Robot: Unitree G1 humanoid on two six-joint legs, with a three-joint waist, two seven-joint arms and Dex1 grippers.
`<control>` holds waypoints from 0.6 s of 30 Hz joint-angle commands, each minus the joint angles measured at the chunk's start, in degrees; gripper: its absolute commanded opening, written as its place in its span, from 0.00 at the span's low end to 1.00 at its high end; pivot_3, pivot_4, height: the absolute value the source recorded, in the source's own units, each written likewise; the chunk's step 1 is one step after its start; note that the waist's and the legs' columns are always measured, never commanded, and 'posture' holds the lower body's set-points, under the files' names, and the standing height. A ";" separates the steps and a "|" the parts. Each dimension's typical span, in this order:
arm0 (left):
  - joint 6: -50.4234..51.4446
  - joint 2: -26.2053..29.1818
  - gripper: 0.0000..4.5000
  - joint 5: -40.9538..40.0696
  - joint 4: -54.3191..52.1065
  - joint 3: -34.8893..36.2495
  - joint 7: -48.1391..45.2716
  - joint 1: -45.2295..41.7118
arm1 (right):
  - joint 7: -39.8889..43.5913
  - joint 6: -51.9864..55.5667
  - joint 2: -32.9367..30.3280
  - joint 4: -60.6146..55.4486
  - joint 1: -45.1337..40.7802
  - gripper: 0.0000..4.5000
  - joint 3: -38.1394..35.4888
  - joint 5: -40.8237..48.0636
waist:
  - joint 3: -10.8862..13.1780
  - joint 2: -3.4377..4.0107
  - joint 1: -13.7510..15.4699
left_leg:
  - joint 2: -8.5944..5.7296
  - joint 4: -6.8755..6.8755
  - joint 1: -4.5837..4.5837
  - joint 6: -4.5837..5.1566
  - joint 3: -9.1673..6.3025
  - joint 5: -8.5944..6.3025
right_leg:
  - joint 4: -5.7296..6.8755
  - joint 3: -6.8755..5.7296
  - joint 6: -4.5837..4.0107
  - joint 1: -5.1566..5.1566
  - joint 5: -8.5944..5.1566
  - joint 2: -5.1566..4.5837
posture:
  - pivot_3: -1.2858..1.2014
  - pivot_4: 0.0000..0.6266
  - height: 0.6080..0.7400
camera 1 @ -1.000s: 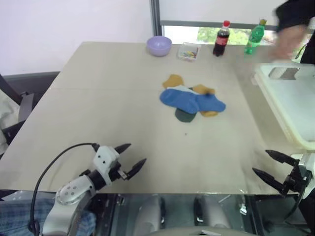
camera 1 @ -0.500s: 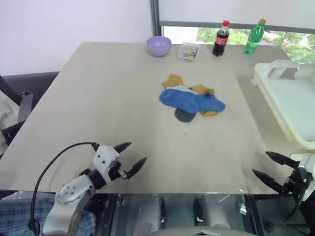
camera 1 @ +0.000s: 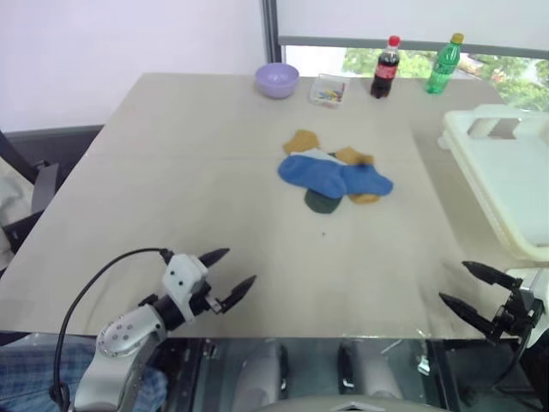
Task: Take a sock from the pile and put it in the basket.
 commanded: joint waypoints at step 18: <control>1.76 7.05 0.99 -16.57 4.51 13.07 -15.49 -5.33 | -22.76 19.16 12.66 8.16 -44.57 1.00 24.29 -14.09 | 0.15 -0.06 -0.45 | 0.01 -0.01 -0.10 0.26 0.21 0.16 | 0.08 0.05 -0.25 -0.16 0.15 0.06 | 0.52 0.24 0.97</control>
